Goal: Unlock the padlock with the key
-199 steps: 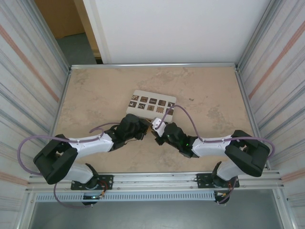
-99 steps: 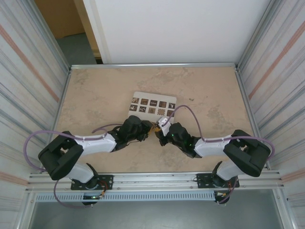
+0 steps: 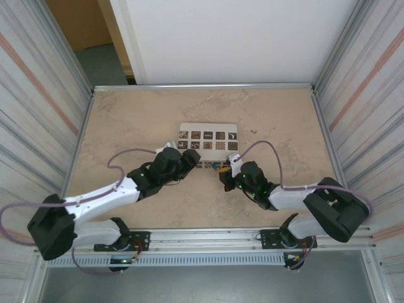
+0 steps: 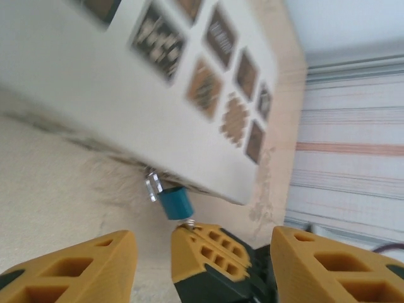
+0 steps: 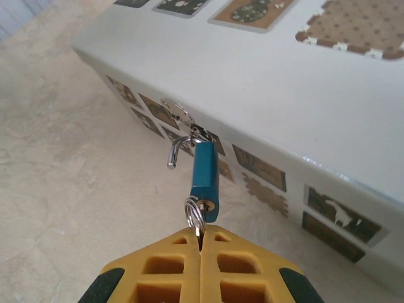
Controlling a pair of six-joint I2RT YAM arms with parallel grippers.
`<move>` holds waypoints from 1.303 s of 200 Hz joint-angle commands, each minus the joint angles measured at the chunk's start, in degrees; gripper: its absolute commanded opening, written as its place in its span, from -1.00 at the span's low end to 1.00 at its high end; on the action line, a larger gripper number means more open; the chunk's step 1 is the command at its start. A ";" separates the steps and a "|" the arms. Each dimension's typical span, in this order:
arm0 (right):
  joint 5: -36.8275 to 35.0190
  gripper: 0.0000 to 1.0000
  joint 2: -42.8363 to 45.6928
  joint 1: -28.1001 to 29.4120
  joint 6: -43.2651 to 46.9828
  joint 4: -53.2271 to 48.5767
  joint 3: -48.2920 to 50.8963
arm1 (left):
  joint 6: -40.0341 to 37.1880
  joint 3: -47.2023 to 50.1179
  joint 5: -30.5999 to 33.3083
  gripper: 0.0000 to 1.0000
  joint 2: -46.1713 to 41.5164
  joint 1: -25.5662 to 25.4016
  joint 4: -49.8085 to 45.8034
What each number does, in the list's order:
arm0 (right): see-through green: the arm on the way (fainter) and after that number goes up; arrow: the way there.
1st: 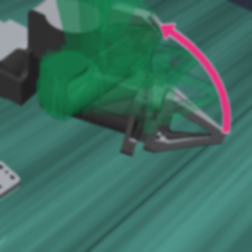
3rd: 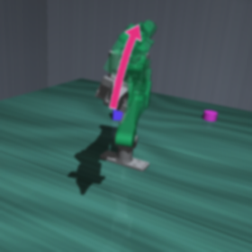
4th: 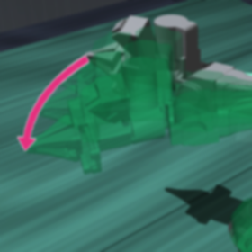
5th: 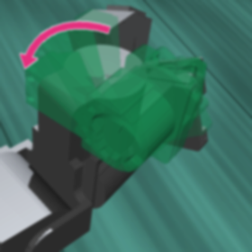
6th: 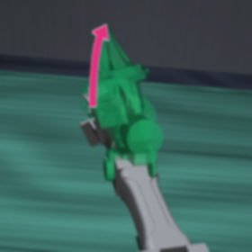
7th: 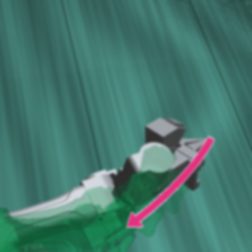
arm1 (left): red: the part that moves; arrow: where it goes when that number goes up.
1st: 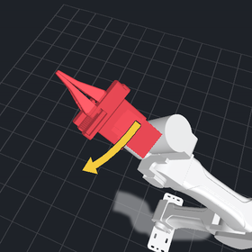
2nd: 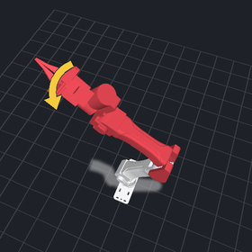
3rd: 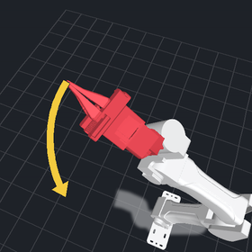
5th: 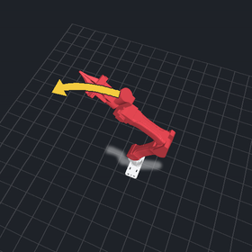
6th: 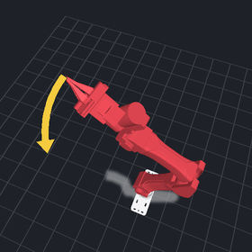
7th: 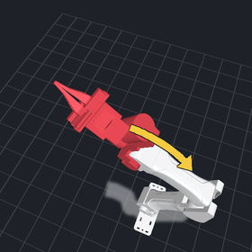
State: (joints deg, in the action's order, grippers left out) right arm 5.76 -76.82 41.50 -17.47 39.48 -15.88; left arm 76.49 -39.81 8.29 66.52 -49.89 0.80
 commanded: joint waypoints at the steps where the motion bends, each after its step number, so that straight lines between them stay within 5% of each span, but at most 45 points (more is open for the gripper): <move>1: 7.68 -1.00 4.00 -3.88 -6.18 -6.39 -0.01 | -11.95 -4.17 10.77 0.17 -4.85 -2.05 -10.56; 47: 19.45 -1.00 4.30 -10.84 -14.63 -17.74 -2.51 | -19.23 -6.30 17.11 0.22 -7.63 -4.68 -13.11; 111: 20.01 -1.00 0.90 -11.83 -19.26 -18.93 -2.99 | -21.70 -6.23 19.69 0.23 -8.16 -4.69 -14.69; 155: 20.65 -1.00 -2.03 -12.56 -19.44 -19.49 -4.30 | -25.14 -4.57 22.90 0.42 -10.21 -3.72 -16.40; 212: 18.49 -0.49 1.36 -13.49 -18.98 -23.96 -4.33 | -25.86 0.06 0.05 0.55 -11.18 12.05 -13.52; 260: 20.10 -0.08 6.82 -15.85 -17.83 -27.93 -5.79 | -29.87 -0.88 -20.06 0.66 -3.18 22.58 -7.40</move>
State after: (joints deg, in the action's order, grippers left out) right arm 25.17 -72.93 26.87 -35.59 14.87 -19.62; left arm 50.06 -40.05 2.13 59.31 -30.63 -11.11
